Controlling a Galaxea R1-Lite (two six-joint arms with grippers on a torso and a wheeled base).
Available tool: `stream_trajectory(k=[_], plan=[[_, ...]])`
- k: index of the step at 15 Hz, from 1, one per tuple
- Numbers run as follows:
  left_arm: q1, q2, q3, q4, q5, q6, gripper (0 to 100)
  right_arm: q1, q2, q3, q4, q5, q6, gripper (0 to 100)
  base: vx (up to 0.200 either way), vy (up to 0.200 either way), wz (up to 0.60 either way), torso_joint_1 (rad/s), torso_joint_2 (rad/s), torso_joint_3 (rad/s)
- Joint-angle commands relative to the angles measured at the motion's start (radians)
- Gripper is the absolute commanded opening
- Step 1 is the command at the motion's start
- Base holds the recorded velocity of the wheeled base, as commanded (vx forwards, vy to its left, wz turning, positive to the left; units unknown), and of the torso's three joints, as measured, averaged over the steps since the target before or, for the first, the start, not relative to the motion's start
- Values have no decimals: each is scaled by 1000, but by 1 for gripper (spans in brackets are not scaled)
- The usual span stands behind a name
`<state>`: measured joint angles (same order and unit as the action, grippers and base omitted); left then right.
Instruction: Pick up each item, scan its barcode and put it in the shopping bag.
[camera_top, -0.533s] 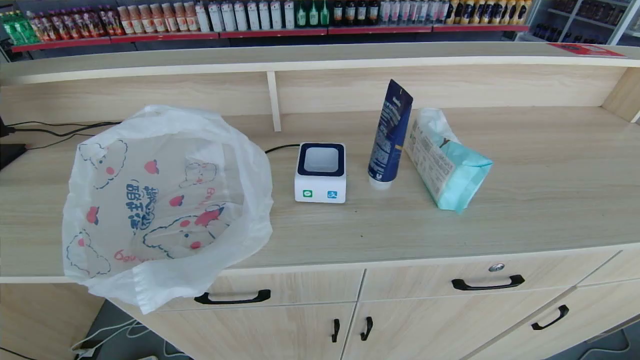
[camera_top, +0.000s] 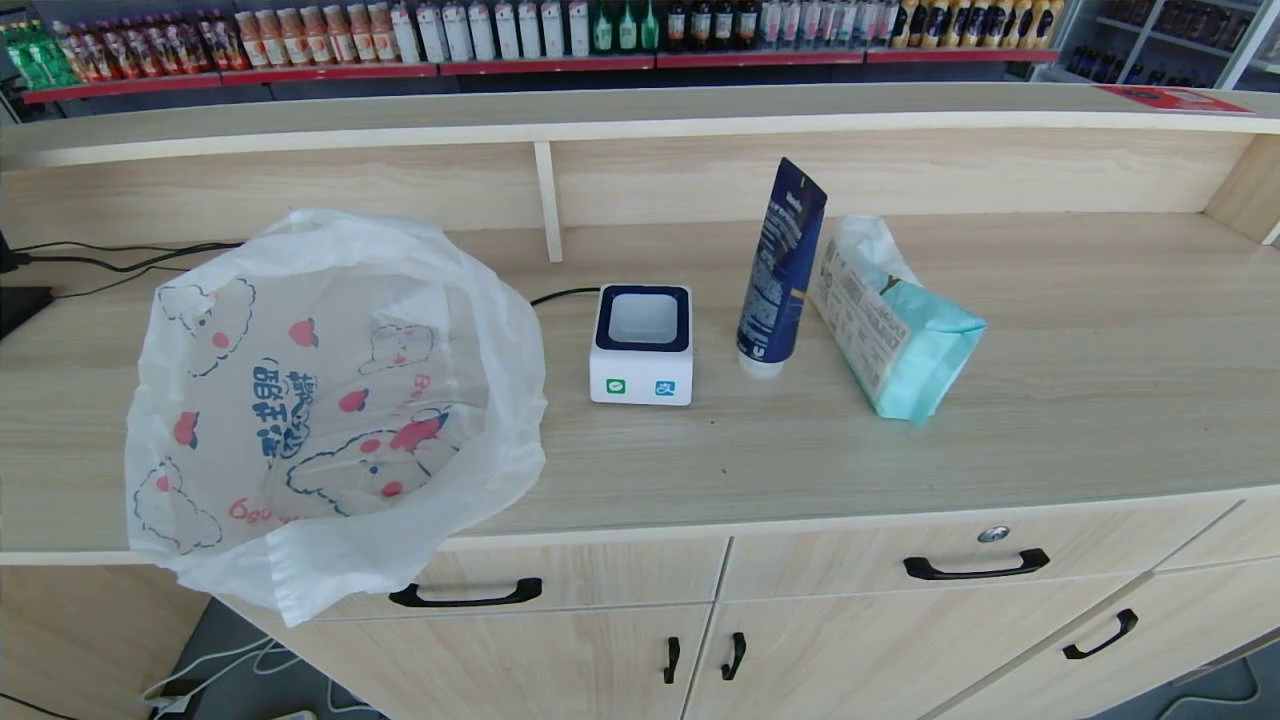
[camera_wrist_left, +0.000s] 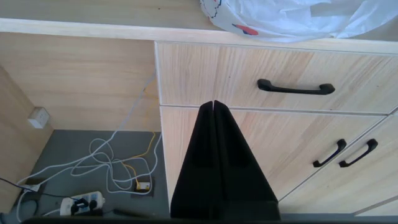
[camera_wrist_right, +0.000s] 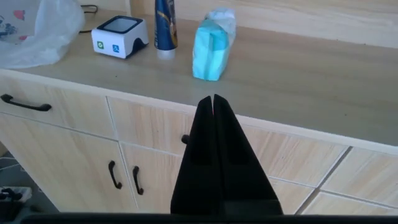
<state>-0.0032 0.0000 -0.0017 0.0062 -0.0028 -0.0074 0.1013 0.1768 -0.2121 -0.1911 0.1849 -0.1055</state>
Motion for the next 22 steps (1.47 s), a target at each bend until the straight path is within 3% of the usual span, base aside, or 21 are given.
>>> stream_trajectory(k=[1,4,6,7,9,10,11,14,17,18,22], plan=[[0,0,0,0,0,0,0,11,78,-44,-21,7,-11,0,0,0,0,0,0,0],[0,0,0,0,0,0,0,28,225,-66,-125,28,-49,0,0,0,0,0,0,0],[0,0,0,0,0,0,0,58,349,-79,-255,28,-54,0,0,0,0,0,0,0],[0,0,0,0,0,0,0,127,474,-85,-387,28,-123,0,0,0,0,0,0,0],[0,0,0,0,0,0,0,232,607,-156,-390,31,-207,0,0,0,0,0,0,0],[0,0,0,0,0,0,0,330,667,-181,-390,18,-203,0,0,0,0,0,0,0],[0,0,0,0,0,0,0,359,710,-197,-390,-12,-174,0,0,0,0,0,0,0],[0,0,0,0,0,0,0,368,799,-253,-392,-74,-79,0,0,0,0,0,0,0],[0,0,0,0,0,0,0,466,879,-306,-395,-104,-77,0,0,0,0,0,0,0],[0,0,0,0,0,0,0,509,909,-308,-400,-171,-72,0,0,0,0,0,0,0],[0,0,0,0,0,0,0,532,951,-225,-490,-206,-54,0,0,0,0,0,0,0]])
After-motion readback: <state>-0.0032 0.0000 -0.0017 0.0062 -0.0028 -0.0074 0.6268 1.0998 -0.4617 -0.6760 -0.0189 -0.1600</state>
